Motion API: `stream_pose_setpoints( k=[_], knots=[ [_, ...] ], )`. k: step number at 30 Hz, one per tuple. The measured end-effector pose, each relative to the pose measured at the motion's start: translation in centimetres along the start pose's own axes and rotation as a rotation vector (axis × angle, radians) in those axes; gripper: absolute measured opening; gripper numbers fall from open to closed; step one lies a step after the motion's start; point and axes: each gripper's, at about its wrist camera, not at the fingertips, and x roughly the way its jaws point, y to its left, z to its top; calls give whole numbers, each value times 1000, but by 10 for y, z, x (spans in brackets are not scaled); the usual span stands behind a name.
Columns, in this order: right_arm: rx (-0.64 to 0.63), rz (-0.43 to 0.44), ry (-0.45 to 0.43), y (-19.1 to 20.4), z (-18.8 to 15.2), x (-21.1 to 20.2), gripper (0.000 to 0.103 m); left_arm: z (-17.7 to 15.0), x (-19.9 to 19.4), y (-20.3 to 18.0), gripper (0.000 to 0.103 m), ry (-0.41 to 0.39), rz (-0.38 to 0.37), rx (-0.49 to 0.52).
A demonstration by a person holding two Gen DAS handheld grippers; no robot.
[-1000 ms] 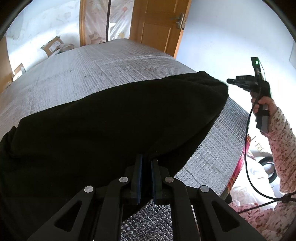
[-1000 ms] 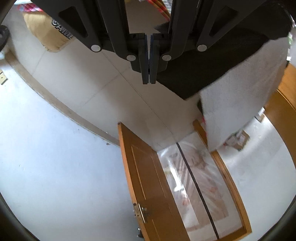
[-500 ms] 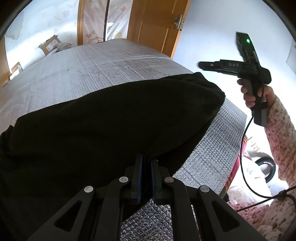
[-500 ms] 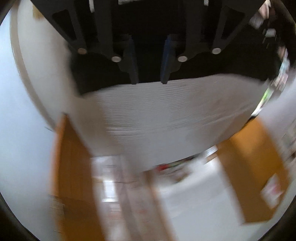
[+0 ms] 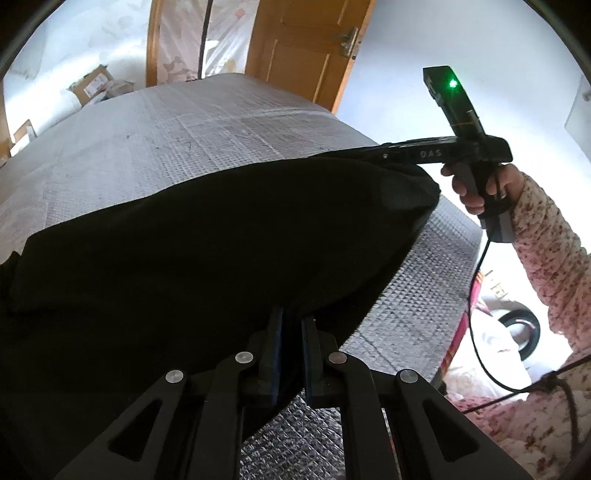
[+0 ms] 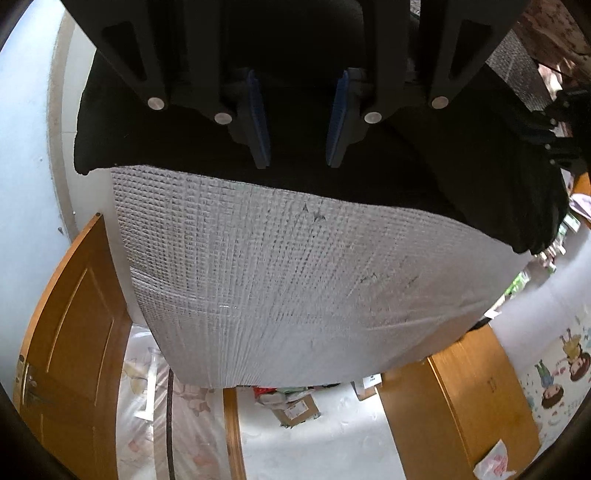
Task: Fold clothes
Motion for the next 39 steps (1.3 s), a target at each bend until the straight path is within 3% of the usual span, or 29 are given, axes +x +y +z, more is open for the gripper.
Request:
stream_pose_setpoints(
  k=[3, 10, 14, 22, 29, 39],
  knots=[
    [6, -6, 4, 1, 0, 1, 30, 6, -13, -1, 13, -19, -47, 14],
    [-28, -56, 10, 8, -1, 2, 4, 24, -23, -6, 17, -96, -133, 45],
    [-24, -73, -13, 10, -1, 1, 2, 30, -19, -7, 17, -109, -190, 73],
    [14, -76, -94, 6, 5, -13, 2, 27, 14, 10, 17, -5, -145, -17],
    [82, -95, -202, -7, 14, -36, 1, 20, 17, 8, 17, 19, -134, 7],
    [202, -150, -181, -37, 3, -32, 2, 18, 17, 10, 17, 20, -133, 10]
  ],
)
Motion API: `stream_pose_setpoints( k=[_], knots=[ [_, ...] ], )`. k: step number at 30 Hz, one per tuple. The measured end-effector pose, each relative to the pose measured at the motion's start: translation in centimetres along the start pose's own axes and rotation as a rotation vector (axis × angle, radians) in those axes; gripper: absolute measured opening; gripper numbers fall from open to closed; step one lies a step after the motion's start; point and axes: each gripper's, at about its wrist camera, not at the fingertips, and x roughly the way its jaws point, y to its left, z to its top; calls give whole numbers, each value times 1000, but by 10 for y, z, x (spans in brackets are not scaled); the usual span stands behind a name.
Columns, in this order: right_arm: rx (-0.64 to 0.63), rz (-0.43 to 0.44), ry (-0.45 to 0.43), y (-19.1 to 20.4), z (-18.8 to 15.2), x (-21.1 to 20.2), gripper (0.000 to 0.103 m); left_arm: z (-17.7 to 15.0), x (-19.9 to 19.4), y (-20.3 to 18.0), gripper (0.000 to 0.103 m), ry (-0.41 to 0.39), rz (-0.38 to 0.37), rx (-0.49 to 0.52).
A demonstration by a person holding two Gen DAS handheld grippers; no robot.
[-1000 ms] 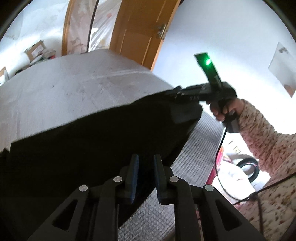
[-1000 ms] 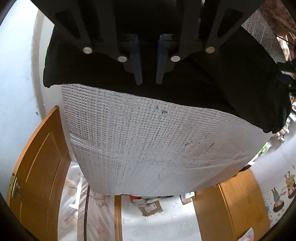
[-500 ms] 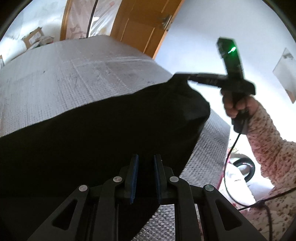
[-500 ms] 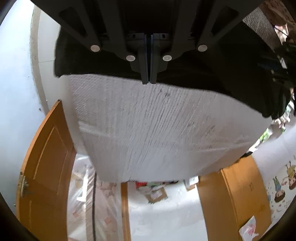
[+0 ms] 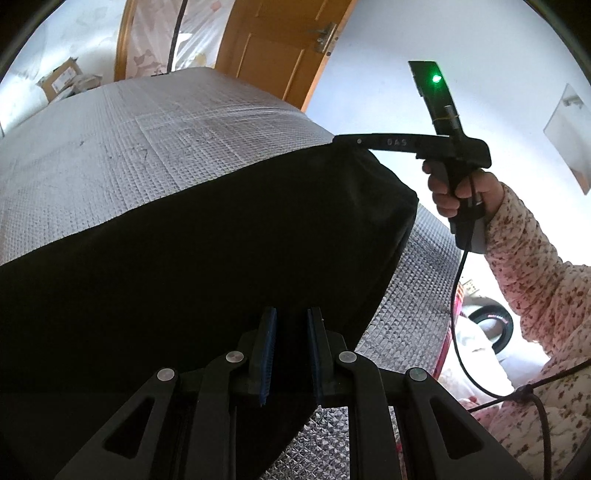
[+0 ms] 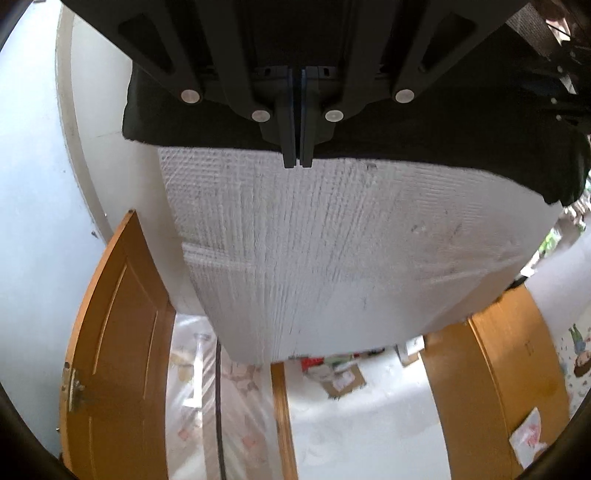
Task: Fold clothes
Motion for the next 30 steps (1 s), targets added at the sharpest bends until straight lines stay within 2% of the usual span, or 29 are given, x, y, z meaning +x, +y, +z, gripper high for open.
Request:
stream_pose_setpoints(
  k=[7, 9, 11, 13, 16, 19, 21, 22, 23, 30],
  knots=[
    [89, -56, 23, -25, -8, 4, 10, -1, -1, 1, 17, -7, -11, -10],
    [134, -93, 23, -43, -19, -3, 13, -2, -2, 2, 17, -11, -16, -14],
    [194, -135, 11, -61, -34, -11, 25, -2, -1, 2, 17, -13, -21, -22],
    [269, -140, 10, -79, -48, -16, 32, -3, -1, 2, 17, -13, -19, -23],
    [376, -138, 33, -98, -65, -15, 33, -3, -1, 1, 17, -15, -13, -22],
    [433, -62, 39, -105, -75, -10, 31, -4, -1, 1, 17, -19, -13, -31],
    [453, -22, 39, -107, -78, -8, 19, -4, 0, 1, 17, -20, -13, -38],
    [460, -6, 39, -107, -78, -7, 10, -3, 0, 0, 17, -20, -12, -38],
    [459, 0, 39, -107, -78, -7, 7, -3, 0, 0, 17, -21, -11, -39],
    [408, -69, 17, -102, -72, -12, 3, -4, 2, 1, 17, -26, -14, -49]
  ],
)
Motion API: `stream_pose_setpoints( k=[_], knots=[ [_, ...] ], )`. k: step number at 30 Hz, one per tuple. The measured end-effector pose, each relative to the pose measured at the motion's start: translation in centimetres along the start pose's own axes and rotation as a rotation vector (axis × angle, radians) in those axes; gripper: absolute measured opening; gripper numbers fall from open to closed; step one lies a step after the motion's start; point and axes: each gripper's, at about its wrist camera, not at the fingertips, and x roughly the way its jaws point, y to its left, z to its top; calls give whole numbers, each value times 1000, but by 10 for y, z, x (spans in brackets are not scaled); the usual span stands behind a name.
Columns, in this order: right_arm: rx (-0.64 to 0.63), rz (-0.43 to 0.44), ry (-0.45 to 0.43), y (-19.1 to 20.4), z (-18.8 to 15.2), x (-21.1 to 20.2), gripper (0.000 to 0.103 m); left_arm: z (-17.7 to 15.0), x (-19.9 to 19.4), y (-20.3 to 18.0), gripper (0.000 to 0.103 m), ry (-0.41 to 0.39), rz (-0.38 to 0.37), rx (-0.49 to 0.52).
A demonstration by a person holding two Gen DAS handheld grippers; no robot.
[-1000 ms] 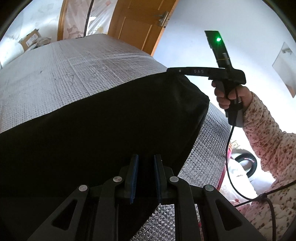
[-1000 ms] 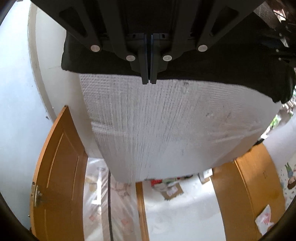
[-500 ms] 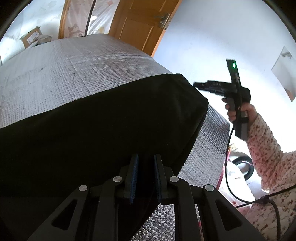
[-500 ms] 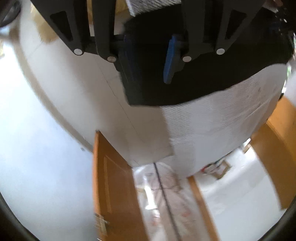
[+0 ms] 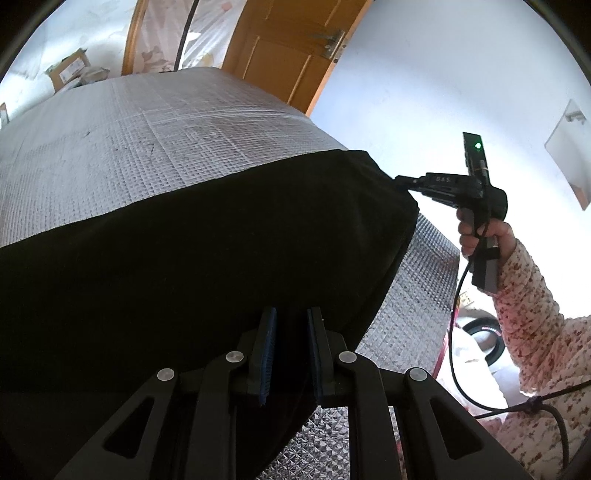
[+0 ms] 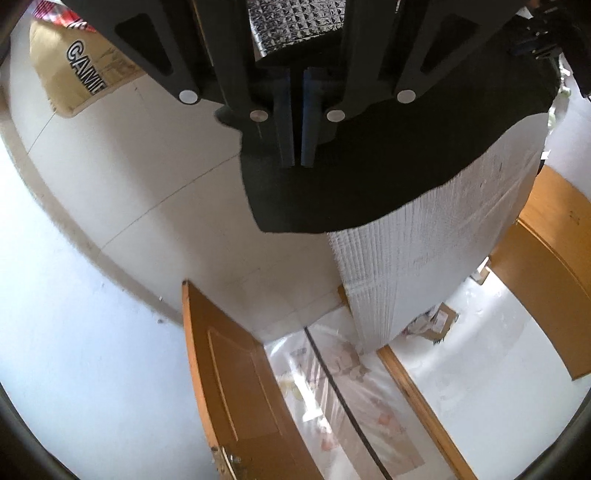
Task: Fold clothes
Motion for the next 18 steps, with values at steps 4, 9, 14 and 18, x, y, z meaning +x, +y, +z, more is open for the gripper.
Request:
stream_pose_setpoints(
  k=[4, 9, 14, 18],
  knots=[
    [-8, -48, -21, 4, 0, -4, 3, -1, 1, 2, 17, -2, -6, -7],
    [-17, -113, -10, 10, -1, -2, 4, -1, 0, 2, 17, -6, -9, -13],
    [-93, -189, -77, 37, -3, -19, 5, -4, -19, 3, 17, -61, 1, -12],
    [-204, -128, -159, 75, -15, -37, 14, -15, -49, 18, 17, -141, 34, -68]
  ],
)
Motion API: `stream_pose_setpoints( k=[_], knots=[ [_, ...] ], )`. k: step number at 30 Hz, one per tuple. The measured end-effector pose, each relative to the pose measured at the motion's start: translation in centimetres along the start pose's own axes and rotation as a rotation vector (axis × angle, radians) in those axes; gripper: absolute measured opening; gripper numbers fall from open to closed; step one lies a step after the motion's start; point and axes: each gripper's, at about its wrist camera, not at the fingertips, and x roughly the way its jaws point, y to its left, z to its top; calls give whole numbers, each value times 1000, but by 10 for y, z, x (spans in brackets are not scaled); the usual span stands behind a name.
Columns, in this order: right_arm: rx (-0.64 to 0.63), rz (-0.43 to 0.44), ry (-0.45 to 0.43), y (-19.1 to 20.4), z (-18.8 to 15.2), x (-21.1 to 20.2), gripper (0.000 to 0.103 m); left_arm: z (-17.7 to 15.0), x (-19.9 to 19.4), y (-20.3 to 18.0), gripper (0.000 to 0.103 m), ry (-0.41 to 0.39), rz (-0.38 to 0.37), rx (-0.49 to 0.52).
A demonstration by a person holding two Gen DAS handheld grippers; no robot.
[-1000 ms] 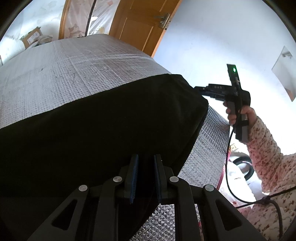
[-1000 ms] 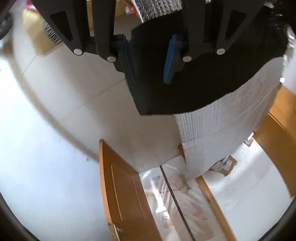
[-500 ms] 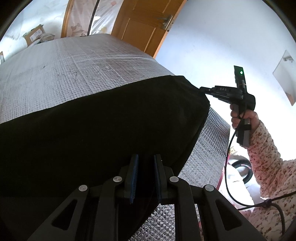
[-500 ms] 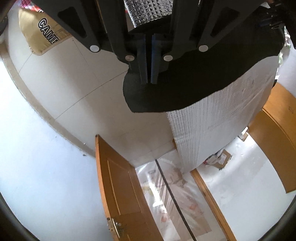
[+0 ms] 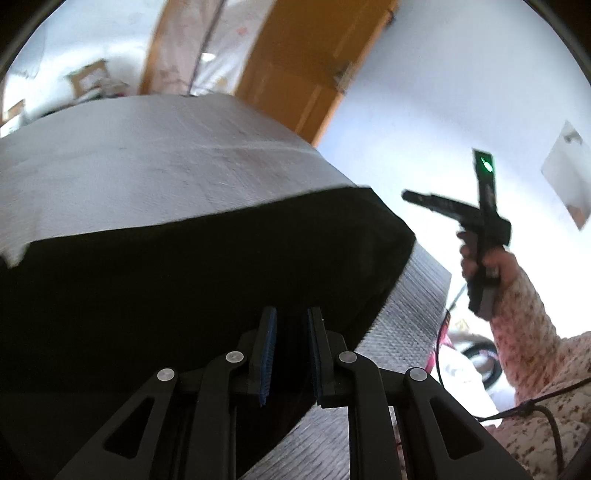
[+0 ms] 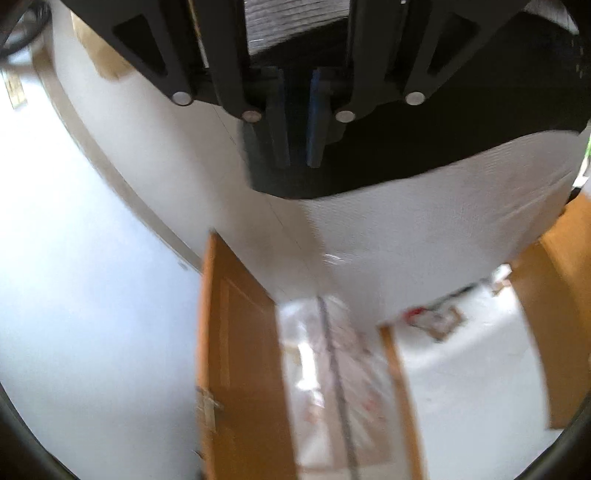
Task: Fold clothes
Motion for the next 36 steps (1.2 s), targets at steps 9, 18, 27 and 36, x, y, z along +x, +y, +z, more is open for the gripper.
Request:
stream_pose_setpoints(
  k=[9, 18, 27, 36],
  knots=[
    [-181, 114, 77, 86, -43, 14, 14, -31, -65, 66, 17, -134, 167, -201],
    [-219, 131, 67, 139, -32, 4, 15, -46, -138, 136, 17, -323, 298, -382],
    [-289, 364, 131, 242, -8, 5, 15, -45, -177, 208, 18, -330, 400, -538],
    [-444, 484, 208, 344, -18, 19, 15, -75, -194, 273, 17, -284, 496, -703]
  ],
)
